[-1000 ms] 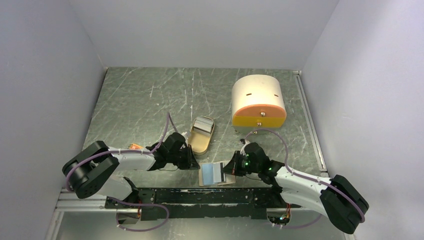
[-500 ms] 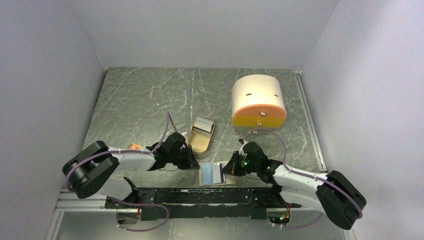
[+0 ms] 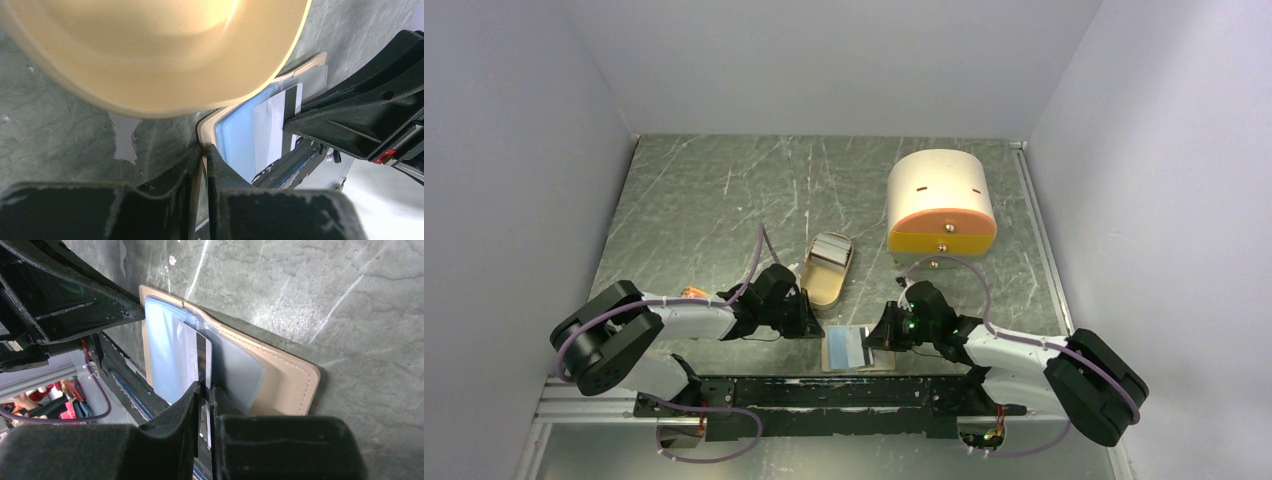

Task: Put the credit cards into the card holder
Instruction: Insert the credit card into the card holder.

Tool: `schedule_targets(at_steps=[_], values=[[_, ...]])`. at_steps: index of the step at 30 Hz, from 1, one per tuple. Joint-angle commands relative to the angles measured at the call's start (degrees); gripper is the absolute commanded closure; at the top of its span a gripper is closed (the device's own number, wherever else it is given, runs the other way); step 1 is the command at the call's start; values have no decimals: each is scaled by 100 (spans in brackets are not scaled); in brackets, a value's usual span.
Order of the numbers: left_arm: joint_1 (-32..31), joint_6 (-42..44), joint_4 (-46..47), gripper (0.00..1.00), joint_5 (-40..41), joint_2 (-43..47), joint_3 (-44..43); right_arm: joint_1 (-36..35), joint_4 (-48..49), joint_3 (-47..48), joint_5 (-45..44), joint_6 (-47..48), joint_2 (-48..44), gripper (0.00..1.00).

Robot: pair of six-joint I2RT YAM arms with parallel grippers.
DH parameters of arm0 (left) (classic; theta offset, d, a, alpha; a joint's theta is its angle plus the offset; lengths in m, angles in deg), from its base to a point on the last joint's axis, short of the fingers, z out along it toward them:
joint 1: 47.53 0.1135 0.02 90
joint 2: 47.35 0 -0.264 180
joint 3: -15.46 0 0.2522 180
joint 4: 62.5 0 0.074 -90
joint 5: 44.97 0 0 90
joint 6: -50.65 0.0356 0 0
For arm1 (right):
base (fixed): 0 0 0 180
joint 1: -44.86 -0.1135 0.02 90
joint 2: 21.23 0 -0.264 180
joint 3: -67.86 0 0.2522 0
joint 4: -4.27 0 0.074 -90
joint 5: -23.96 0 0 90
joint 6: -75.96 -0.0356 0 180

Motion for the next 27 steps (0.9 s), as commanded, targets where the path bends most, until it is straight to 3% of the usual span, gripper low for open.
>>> schedule_targets(at_steps=[1, 10, 19, 22, 27], values=[[-90, 128, -485, 83, 297, -228, 87, -2, -306, 49, -4, 156, 183, 86], [-101, 100, -478, 83, 297, -116, 117, -4, -1258, 190, -412, 229, -427, 68], [-99, -52, -156, 82, 26, 135, 281, -17, -974, 102, -237, 40, -428, 61], [-103, -266, 343, 80, -351, 270, 466, -31, -730, 14, -202, -128, -423, 64], [-99, -668, 1266, 69, -774, 650, 947, -24, -280, -126, -264, -268, -317, 73]])
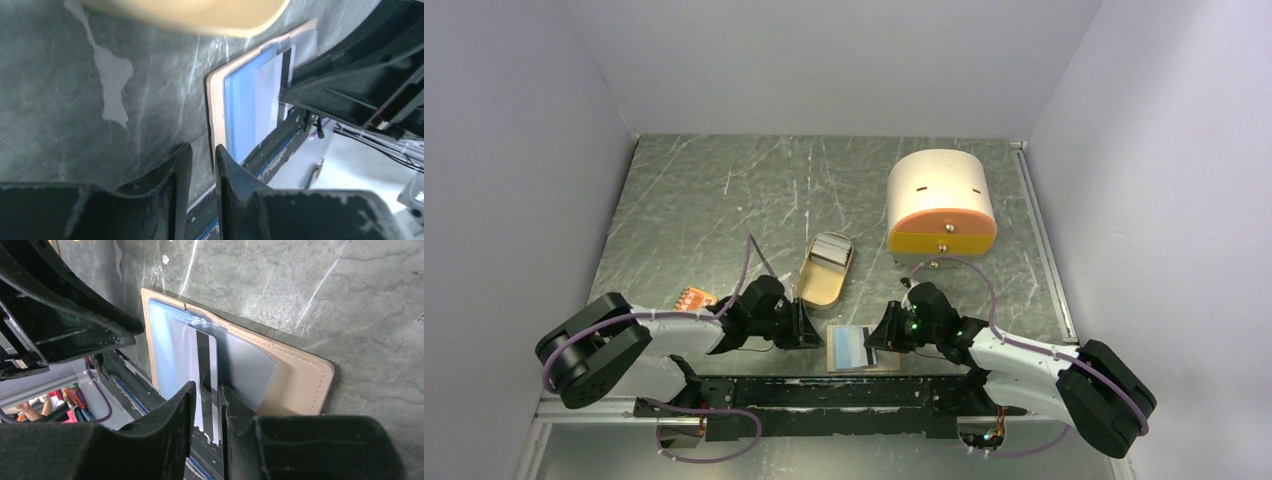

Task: Put the credit cards into the card holder
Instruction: Insert the credit card into the card holder.

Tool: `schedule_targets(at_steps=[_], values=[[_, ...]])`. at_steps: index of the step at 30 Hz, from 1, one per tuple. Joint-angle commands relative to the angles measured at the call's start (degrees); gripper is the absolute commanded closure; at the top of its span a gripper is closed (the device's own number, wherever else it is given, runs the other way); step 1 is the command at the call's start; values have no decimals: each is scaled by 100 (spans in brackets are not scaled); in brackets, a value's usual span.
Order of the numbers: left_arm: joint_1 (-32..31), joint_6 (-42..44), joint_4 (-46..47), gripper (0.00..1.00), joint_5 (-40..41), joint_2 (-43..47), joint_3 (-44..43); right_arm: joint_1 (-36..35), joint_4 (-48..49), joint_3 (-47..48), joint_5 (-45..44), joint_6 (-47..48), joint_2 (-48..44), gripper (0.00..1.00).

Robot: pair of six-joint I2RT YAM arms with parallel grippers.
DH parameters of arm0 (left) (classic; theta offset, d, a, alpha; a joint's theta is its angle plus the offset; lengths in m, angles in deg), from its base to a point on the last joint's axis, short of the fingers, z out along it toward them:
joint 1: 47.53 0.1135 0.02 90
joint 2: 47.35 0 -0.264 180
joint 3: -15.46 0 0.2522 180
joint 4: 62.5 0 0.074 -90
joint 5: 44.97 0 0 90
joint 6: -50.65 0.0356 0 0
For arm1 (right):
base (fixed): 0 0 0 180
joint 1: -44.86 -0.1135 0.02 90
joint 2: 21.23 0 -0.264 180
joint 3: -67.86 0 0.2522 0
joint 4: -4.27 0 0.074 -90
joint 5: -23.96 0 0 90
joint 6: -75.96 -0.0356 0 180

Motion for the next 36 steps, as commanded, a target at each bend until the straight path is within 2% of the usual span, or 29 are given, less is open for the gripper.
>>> schedule_targets(at_steps=[1, 6, 13, 17, 32, 36], values=[[-55, -363, 778, 69, -478, 253, 379, -13, 357, -180, -68, -147, 144, 73], [-61, -300, 1059, 57, -639, 52, 358, -21, 485, -69, -111, -134, 236, 74], [-56, -388, 2064, 54, -1054, -596, 331, -19, 625, -154, -93, -224, 315, 71], [-56, -487, 2496, 54, -1214, -809, 354, -21, 903, -255, -1, -374, 361, 70], [-113, -457, 3036, 54, -1256, -664, 290, -23, 1047, -327, 42, -465, 329, 69], [-147, -447, 3096, 59, -1261, -740, 234, -23, 1085, -298, 70, -458, 260, 67]])
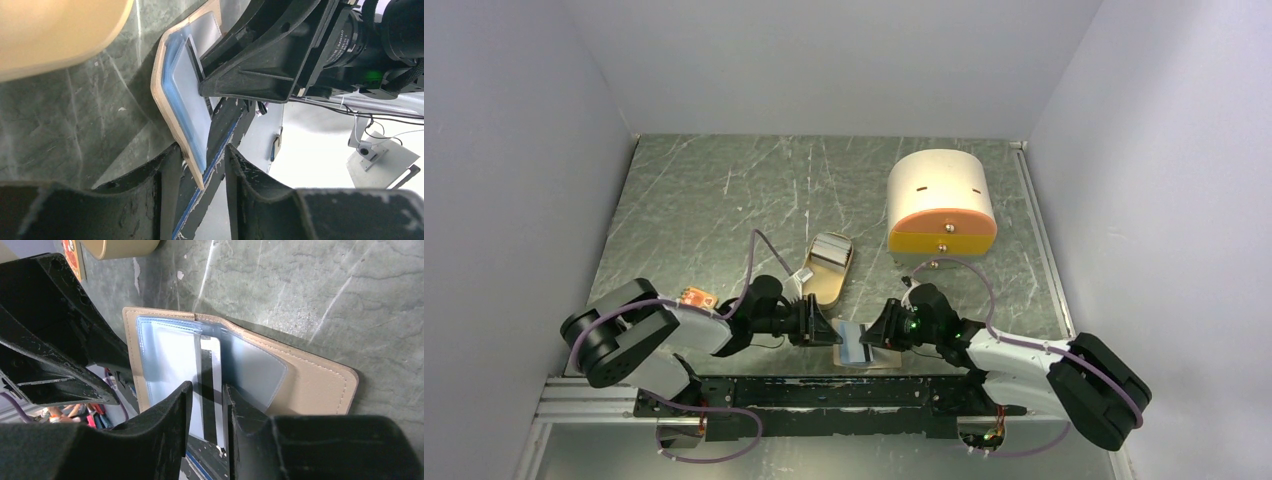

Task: Put the credit cards into the card holder
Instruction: Insert the credit card into the card holder.

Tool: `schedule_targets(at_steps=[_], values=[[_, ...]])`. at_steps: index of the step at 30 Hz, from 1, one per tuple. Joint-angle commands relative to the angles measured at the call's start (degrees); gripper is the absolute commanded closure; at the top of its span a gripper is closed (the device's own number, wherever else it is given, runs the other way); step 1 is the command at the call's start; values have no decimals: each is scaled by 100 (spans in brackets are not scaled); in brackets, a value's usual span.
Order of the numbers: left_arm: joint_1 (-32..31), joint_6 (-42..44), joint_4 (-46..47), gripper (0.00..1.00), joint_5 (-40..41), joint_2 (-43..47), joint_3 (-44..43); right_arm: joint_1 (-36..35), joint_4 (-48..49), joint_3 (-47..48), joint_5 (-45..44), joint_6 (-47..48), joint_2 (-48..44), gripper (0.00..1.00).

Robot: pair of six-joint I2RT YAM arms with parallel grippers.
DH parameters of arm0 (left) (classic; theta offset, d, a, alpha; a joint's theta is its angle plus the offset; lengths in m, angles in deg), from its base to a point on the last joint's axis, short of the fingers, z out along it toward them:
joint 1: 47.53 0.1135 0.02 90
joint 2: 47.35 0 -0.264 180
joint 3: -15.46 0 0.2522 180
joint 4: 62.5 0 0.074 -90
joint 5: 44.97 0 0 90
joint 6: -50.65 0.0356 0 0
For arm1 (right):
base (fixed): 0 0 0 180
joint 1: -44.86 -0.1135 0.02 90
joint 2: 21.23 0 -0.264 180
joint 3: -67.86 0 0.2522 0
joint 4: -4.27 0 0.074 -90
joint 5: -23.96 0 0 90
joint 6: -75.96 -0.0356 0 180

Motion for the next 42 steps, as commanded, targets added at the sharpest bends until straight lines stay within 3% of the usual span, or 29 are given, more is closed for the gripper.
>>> schedule_targets(at_steps=[1, 7, 13, 34, 42], values=[[-82, 16, 396, 64, -106, -53, -120, -21, 17, -42, 40, 29, -74, 67], [-99, 252, -484, 91, 254, 306, -198, -18, -1272, 360, -396, 519, -422, 57], [-141, 349, -1031, 91, 607, 570, -169, -14, -1640, 492, -465, 612, -682, 55], [-196, 409, -1947, 91, 1075, 1126, -195, -585, 416, 514, -177, -146, 534, 54], [-204, 371, -2057, 91, 1178, 1270, -149, -637, 834, 414, -103, -250, 606, 59]])
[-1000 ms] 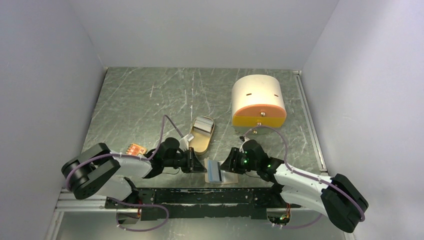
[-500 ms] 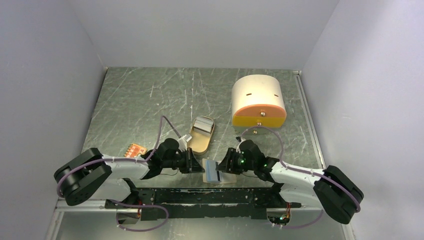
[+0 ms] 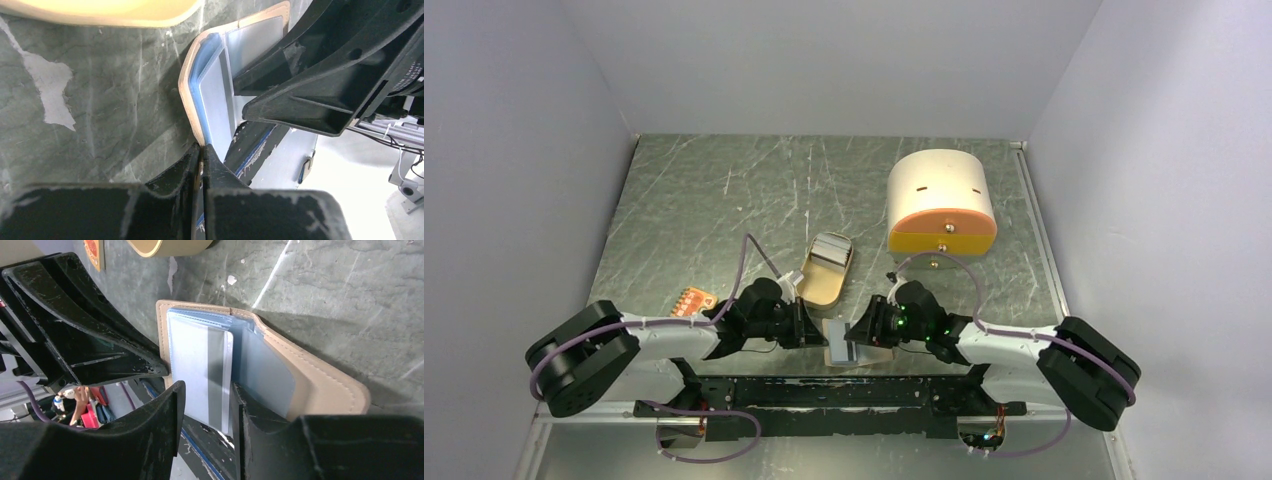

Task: Put the credit cards into the card holder
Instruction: Insert the credit card into the card holder.

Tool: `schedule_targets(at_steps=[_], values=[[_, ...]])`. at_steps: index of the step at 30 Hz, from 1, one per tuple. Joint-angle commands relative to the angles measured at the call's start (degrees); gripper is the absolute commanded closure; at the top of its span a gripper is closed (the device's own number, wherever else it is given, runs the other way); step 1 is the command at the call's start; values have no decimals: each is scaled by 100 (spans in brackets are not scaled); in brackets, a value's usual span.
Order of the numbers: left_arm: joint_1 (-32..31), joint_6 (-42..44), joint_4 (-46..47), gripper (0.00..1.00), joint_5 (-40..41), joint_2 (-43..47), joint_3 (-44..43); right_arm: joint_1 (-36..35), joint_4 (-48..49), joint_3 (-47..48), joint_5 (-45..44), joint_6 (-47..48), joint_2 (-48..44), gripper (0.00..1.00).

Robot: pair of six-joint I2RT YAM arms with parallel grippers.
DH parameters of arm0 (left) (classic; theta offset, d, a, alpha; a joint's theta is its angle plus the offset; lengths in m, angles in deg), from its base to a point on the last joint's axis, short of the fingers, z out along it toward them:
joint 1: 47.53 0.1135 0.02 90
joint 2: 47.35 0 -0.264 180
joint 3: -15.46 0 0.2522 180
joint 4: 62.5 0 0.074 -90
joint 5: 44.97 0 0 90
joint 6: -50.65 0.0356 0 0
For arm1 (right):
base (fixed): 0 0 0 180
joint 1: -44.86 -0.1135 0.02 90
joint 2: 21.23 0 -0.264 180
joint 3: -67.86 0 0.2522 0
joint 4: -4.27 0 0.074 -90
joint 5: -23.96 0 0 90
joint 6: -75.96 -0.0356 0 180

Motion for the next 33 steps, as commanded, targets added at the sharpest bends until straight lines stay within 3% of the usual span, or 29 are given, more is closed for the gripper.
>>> schedule_targets(at_steps=[1, 6, 9, 15, 19, 20, 24, 27, 33], values=[[-50, 59, 7, 89, 150, 202, -64, -56, 435, -29, 98, -98, 92, 60], [-49, -65, 629, 73, 28, 265, 98, -55, 498, -102, 97, -89, 150, 62], [-49, -54, 795, 69, -52, 185, 93, -53, 464, -134, 52, -81, 83, 63], [-49, 29, 834, 70, -151, 41, -37, -54, 297, -91, -22, 35, 16, 64], [-50, 22, 911, 90, -200, 109, -17, -52, 352, -90, -30, 91, 125, 69], [-50, 6, 892, 91, -178, 155, 3, -49, 356, -76, -20, 125, 180, 71], [-50, -14, -182, 91, 214, 473, -162, -50, -131, 267, -2, 442, 344, 73], [-50, 70, -1117, 91, 429, 719, -349, -53, -664, 464, -65, 504, 211, 69], [-60, 169, -2146, 91, 690, 1243, -552, -120, -1042, 636, -214, 667, -49, 73]])
